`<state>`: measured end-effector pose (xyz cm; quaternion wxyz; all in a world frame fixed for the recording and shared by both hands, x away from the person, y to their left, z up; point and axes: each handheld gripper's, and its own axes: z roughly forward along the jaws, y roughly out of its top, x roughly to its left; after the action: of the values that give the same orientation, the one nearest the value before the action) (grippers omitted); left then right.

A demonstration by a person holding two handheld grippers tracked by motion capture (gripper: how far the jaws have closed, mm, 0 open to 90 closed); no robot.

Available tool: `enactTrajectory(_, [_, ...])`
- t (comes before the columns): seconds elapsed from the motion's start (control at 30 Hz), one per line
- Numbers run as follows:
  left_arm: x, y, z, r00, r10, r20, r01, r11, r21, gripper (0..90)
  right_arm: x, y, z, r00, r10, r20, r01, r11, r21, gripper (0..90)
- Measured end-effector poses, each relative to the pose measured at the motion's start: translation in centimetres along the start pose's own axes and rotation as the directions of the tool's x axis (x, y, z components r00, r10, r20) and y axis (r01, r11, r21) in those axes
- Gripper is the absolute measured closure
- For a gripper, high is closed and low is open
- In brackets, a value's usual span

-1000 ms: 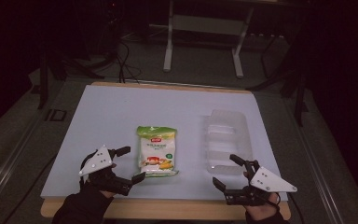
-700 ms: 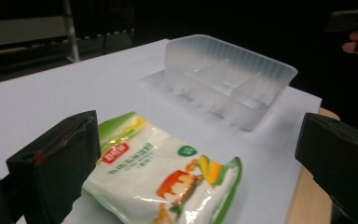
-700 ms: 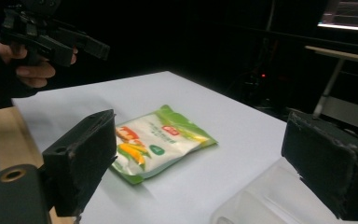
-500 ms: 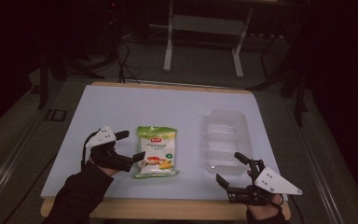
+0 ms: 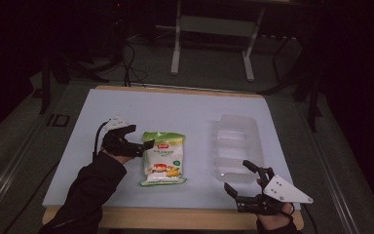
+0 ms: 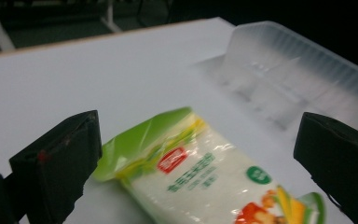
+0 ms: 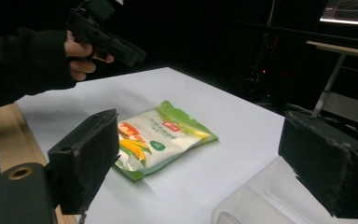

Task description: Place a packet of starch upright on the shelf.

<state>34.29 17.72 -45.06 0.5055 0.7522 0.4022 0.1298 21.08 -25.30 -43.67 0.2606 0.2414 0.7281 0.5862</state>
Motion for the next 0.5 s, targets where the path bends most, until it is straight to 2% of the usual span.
enactTrajectory(0.03, [0.3,-0.2,0.2,0.9998,-0.011,-0.018,0.011,0.9999,0.005,1.4,0.0,0.0,0.0,1.0,0.0,0.001,0.0,1.0,0.001,12.2])
enactTrajectory(0.13, [1.1,-0.8,0.9,0.9982,-0.052,-0.031,0.053,0.9984,0.021,1.4,-0.1,0.0,0.0,1.0,0.001,0.002,-0.001,1.0,0.0,12.2])
enactTrajectory(0.33, [2.0,-2.2,2.7,0.9943,-0.101,-0.035,0.104,0.9917,0.076,1.4,0.0,-0.1,0.1,1.0,0.002,-0.001,-0.002,1.0,0.001,12.2])
enactTrajectory(0.5, [1.9,-3.5,4.4,0.9946,-0.095,-0.042,0.1,0.9832,0.153,1.5,0.0,-0.1,0.1,1.0,0.001,-0.003,-0.001,1.0,0.005,12.3])
